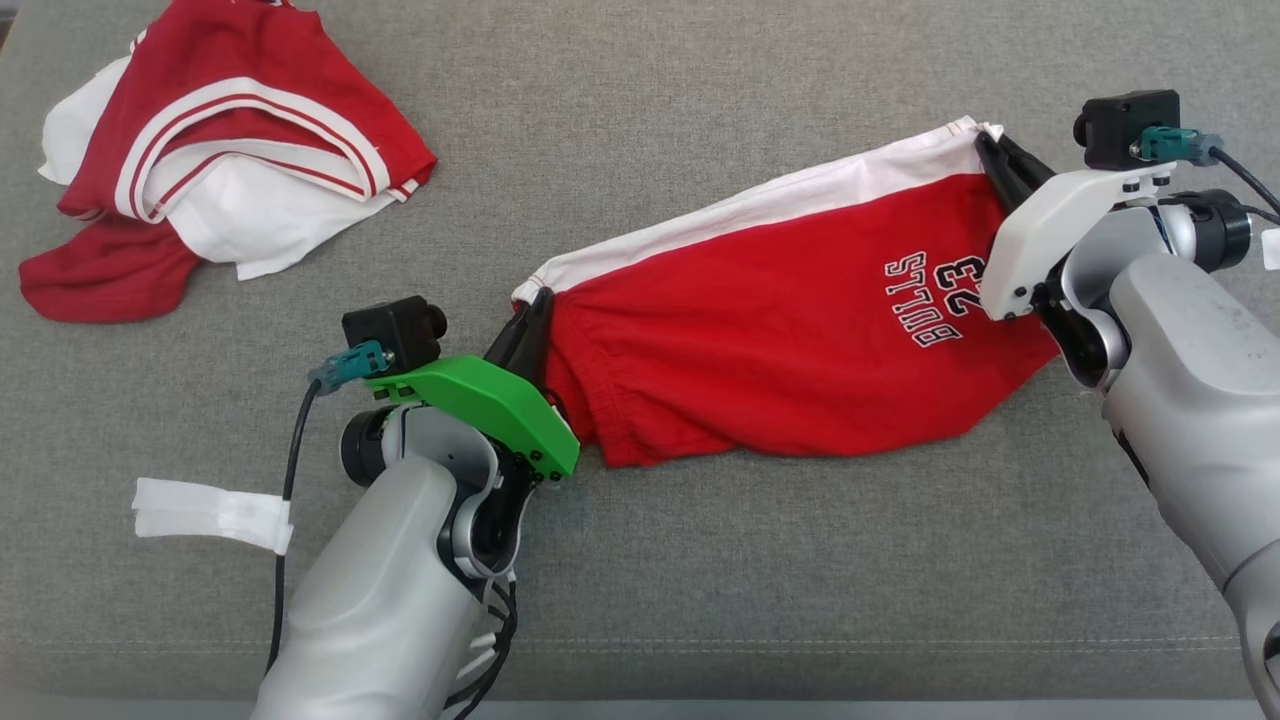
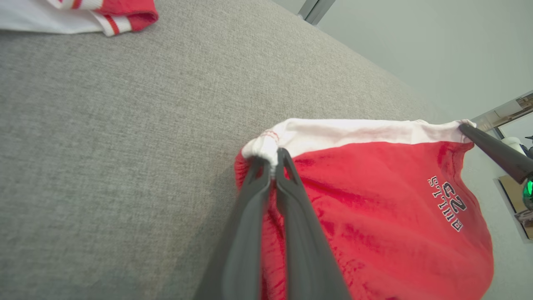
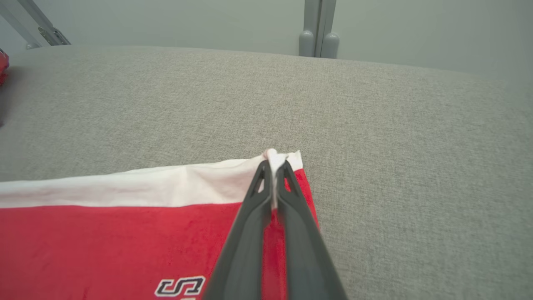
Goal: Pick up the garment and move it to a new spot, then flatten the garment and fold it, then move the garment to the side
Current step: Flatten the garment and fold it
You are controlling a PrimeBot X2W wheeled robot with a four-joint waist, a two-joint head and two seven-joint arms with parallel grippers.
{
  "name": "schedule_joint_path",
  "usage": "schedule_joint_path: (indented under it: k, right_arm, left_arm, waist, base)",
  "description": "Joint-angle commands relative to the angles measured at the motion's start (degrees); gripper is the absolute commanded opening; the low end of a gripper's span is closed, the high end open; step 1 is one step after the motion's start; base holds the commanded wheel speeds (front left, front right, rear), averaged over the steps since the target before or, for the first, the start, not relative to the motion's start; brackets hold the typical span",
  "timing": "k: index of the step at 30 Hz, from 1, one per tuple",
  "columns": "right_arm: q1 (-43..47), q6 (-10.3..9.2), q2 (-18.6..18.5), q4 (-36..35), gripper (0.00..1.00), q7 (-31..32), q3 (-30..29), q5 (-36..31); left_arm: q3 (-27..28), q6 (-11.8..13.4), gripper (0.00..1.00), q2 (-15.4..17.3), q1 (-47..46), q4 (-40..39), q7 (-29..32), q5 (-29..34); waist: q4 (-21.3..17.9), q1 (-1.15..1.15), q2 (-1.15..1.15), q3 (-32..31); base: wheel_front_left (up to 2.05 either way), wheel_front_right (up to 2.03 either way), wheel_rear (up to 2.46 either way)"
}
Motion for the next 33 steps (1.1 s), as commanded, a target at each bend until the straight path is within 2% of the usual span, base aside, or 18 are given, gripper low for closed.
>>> schedule_joint_path:
  k: [1, 2, 3, 4, 5, 7, 8, 9, 10, 11, 15, 23, 28, 33]
  right_arm:
    - [-1.20, -0.03, -0.48, 1.25, 0.20, -0.79, 0.63, 0.76]
    - [-1.20, -0.03, -0.48, 1.25, 0.20, -0.79, 0.63, 0.76]
    - [-1.55, -0.04, -0.49, 2.05, 0.43, -1.20, 0.93, 0.96]
    - [-1.95, -0.03, -0.50, 2.89, 0.91, -1.58, 1.23, 1.25]
    - [-2.38, -0.04, -0.57, 3.72, 1.00, -2.13, 1.44, 1.35]
    - [-2.96, -0.03, -0.50, 5.02, 1.00, -2.90, 2.02, 1.81]
    - [-3.21, -0.03, -0.62, 5.63, 1.00, -3.34, 2.24, 2.03]
    - [-3.45, -0.04, -0.78, 6.27, 1.00, -3.74, 2.44, 2.20]
    - [-3.61, -0.03, -0.81, 6.79, 1.00, -4.05, 2.74, 2.50]
    - [-3.85, -0.04, -0.84, 7.25, 1.00, -4.43, 3.02, 2.69]
    - [-4.33, -0.03, -1.19, 7.67, 1.00, -5.27, 4.63, 4.03]
    - [-0.15, -0.03, -4.49, 6.42, 1.00, -5.20, 8.58, 8.66]
    - [2.97, -0.03, -5.75, 6.20, 1.00, -4.49, 9.47, 12.38]
    - [5.65, -0.03, -6.84, 6.63, 1.00, -2.26, 10.01, 16.57]
  left_arm:
    - [-0.52, 0.54, 0.00, 0.10, -1.15, 0.14, -0.32, -0.43]
    - [-0.52, 0.54, 0.00, 0.10, -1.15, 0.14, -0.32, -0.43]
    - [-0.84, 0.78, 0.00, 0.09, -1.34, 0.12, -0.38, -0.62]
    - [-1.06, 1.02, 0.00, 0.09, -1.51, 0.06, -0.56, -0.66]
    - [-1.23, 1.28, 0.00, 0.10, -1.53, -0.01, -0.54, -0.80]
    - [-1.68, 1.62, 0.00, 0.10, -1.45, -0.13, -0.56, -0.54]
    - [-1.90, 1.79, 0.21, 0.10, -1.38, -0.27, -0.76, -0.28]
    - [-2.30, 1.66, 0.49, 0.17, -1.30, -0.49, -1.07, 0.19]
    - [-2.74, 1.10, 0.96, 0.37, -1.12, -0.86, -1.24, 0.55]
    - [-2.82, 1.12, 1.00, 0.56, -0.63, -1.07, -1.32, 0.56]
    - [-3.44, 0.88, 1.00, 1.83, 1.13, -3.40, -2.81, 1.88]
    - [-4.59, 3.62, 1.00, 6.39, 6.94, -12.14, -5.08, 4.84]
    - [-5.24, 6.00, 1.00, 10.05, 10.27, -18.38, -5.99, 7.64]
    - [-4.82, 9.46, 1.00, 14.17, 13.56, -25.21, -5.33, 9.82]
  waist:
    - [0.25, 0.00, 0.00, 0.12]
    - [0.25, 0.00, 0.00, 0.12]
    - [0.31, 0.00, 0.00, 0.10]
    - [0.38, 0.00, 0.00, 0.04]
    - [0.43, 0.00, 0.00, -0.05]
    - [0.53, 0.00, 0.00, -0.33]
    - [0.55, 0.00, 0.00, -0.55]
    - [0.56, 0.00, 0.00, -0.79]
    - [0.53, 0.00, 0.00, -1.04]
    - [0.47, 0.00, 0.00, -1.30]
    - [0.04, 0.00, 0.00, -2.48]
    - [-0.57, 0.00, 0.00, -5.76]
    - [0.04, 0.00, 0.00, -7.21]
    - [2.63, 0.00, 0.00, -7.90]
  base:
    - [0.00, 0.00, 0.00]
    - [0.00, 0.00, 0.00]
    - [0.00, 0.00, 0.00]
    - [0.00, 0.00, 0.00]
    - [0.00, 0.00, 0.00]
    - [0.00, 0.00, 0.00]
    - [0.00, 0.00, 0.00]
    - [0.00, 0.00, 0.00]
    - [0.00, 0.00, 0.00]
    - [0.00, 0.00, 0.00]
    - [0.00, 0.00, 0.00]
    - [0.00, 0.00, 0.00]
    - [0.00, 0.00, 0.00]
    - [0.00, 0.00, 0.00]
